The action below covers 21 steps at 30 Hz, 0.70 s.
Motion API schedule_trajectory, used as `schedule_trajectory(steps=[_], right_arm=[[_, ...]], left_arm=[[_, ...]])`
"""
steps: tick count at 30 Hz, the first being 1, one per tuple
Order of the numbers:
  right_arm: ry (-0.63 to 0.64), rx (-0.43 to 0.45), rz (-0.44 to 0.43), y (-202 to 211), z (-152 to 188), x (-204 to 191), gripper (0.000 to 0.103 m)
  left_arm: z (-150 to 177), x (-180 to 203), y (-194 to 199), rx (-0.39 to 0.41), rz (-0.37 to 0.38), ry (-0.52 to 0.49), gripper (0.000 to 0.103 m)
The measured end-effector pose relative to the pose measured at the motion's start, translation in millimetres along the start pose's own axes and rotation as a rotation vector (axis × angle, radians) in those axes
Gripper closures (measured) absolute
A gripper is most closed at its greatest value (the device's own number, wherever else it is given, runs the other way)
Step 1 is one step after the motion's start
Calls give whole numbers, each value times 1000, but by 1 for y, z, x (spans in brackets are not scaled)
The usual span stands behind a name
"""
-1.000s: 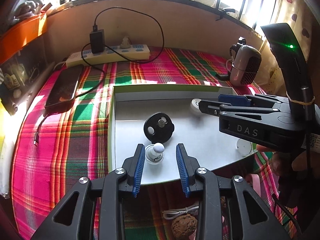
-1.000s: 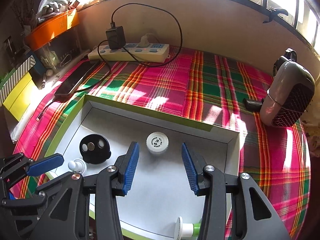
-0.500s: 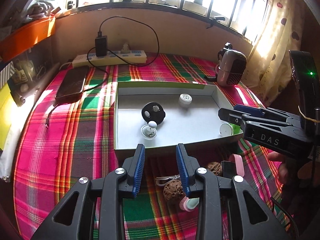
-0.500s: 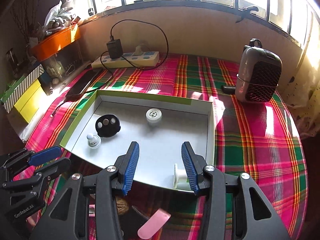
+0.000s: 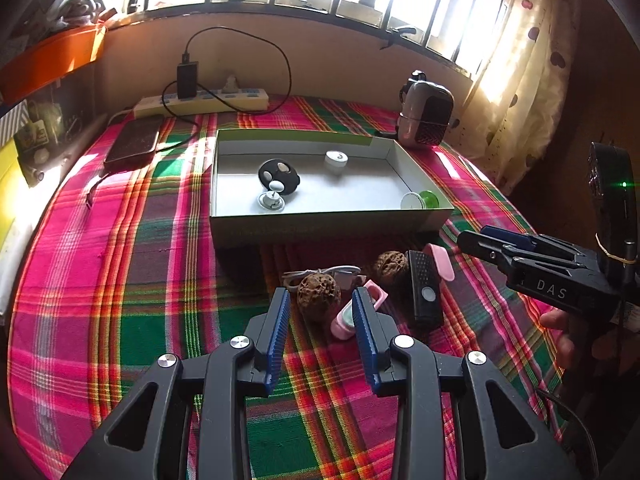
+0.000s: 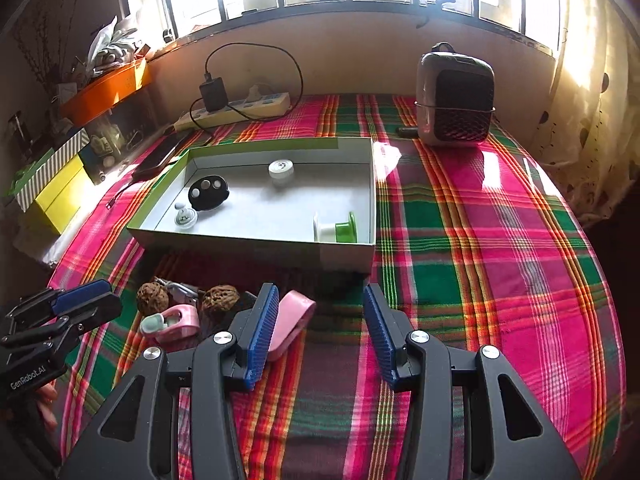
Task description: Organize objects
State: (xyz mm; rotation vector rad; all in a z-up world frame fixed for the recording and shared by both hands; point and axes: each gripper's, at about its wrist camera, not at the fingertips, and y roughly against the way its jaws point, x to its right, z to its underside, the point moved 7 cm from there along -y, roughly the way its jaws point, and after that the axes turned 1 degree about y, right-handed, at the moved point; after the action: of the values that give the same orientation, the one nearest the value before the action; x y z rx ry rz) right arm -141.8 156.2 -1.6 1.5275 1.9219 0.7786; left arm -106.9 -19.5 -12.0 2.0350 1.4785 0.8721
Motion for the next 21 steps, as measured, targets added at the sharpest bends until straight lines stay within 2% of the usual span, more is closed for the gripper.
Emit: schedule_trajectory(steps=[8, 21], right_arm=[[-31, -19, 10, 8, 26, 11, 57], [-52, -31, 21, 11, 38, 22, 57]], left_arm=[[8, 22, -7, -12, 13, -94, 73], [13, 32, -25, -55, 29, -114, 73]])
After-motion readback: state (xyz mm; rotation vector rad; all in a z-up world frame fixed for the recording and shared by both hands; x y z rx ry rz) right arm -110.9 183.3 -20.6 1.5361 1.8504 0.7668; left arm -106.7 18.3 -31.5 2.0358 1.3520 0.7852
